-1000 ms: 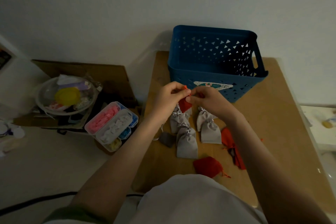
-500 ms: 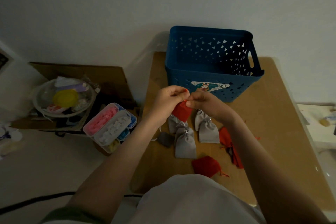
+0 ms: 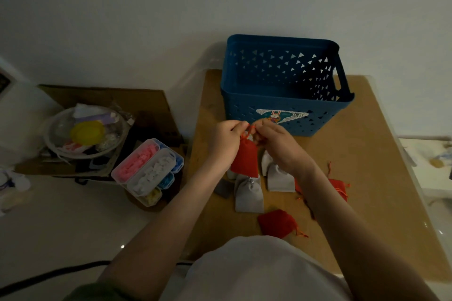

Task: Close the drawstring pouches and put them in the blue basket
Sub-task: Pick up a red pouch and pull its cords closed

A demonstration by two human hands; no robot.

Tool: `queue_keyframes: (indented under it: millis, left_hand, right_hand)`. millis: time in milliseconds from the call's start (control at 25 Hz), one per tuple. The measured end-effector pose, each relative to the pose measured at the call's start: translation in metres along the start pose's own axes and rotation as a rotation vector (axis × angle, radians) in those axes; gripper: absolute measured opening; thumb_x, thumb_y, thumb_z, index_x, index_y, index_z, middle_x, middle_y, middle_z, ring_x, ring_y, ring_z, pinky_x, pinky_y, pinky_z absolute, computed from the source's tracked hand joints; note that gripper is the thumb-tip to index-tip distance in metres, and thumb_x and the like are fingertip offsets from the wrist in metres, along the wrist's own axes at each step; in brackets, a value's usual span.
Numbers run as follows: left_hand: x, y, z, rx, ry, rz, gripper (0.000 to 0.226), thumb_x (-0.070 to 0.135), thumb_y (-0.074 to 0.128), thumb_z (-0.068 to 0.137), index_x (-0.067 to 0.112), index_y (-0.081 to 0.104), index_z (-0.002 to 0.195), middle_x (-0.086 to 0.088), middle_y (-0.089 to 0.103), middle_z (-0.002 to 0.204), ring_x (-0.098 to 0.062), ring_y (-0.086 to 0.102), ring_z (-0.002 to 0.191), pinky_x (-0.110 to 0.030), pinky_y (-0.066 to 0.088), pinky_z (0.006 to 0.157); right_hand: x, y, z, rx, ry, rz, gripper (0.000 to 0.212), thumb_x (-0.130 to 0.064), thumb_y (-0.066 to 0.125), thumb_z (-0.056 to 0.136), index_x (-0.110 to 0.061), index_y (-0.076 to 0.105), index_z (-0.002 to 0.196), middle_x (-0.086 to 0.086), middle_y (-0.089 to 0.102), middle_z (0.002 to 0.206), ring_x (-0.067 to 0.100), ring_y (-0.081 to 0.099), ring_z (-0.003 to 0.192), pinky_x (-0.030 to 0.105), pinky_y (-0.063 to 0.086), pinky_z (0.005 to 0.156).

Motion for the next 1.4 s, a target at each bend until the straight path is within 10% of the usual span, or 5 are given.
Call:
queue_keyframes:
  millis: [440, 760, 1000, 1400]
  left_hand:
    - [0.008, -0.008, 0.003, 0.097, 0.123, 0.156, 0.018, 0.023, 0.049, 0.098, 0.014, 0.063, 0.09, 0.009, 0.055, 0.072, 0.0, 0.048, 0.064, -0.006, 0.037, 0.055]
    - [0.02, -0.004, -0.007, -0.015, 0.201, 0.134, 0.022, 0.027, 0.05, 0.098, 0.009, 0.061, 0.101, 0.013, 0.054, 0.078, 0.003, 0.052, 0.07, -0.002, 0.039, 0.06]
    - [0.008, -0.007, 0.003, 0.023, 0.107, 0.024, 0.023, 0.027, 0.047, 0.099, 0.017, 0.058, 0.081, 0.002, 0.057, 0.072, -0.011, 0.054, 0.068, -0.025, 0.043, 0.063]
    - [0.008, -0.003, 0.01, -0.13, -0.057, 0.083, 0.033, 0.03, 0.046, 0.099, 0.005, 0.064, 0.089, -0.008, 0.057, 0.077, -0.014, 0.052, 0.069, -0.028, 0.04, 0.063]
  right_hand:
    - [-0.01, 0.006, 0.002, 0.113, -0.118, -0.077, 0.012, -0.009, 0.052, 0.096, -0.014, 0.055, 0.107, 0.009, 0.058, 0.079, 0.013, 0.058, 0.073, 0.023, 0.049, 0.069]
    - [-0.02, -0.001, -0.001, 0.29, -0.166, -0.218, 0.006, -0.013, 0.059, 0.093, -0.014, 0.058, 0.086, 0.005, 0.065, 0.083, 0.019, 0.064, 0.08, 0.039, 0.053, 0.078]
    - [-0.038, 0.005, -0.002, 0.349, -0.36, -0.541, 0.005, -0.012, 0.061, 0.091, -0.009, 0.058, 0.09, -0.011, 0.059, 0.079, -0.007, 0.056, 0.074, 0.008, 0.042, 0.068]
    - [-0.046, 0.011, 0.008, 0.163, -0.411, -0.738, 0.017, 0.005, 0.048, 0.09, -0.011, 0.045, 0.084, -0.002, 0.049, 0.08, 0.002, 0.043, 0.074, 0.014, 0.034, 0.065]
Point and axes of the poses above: each hand's wrist, its own z-axis towards the middle knuckle, its own y-axis out of the palm, x = y × z, the point moved 7 cm from there along z, towards the middle knuckle
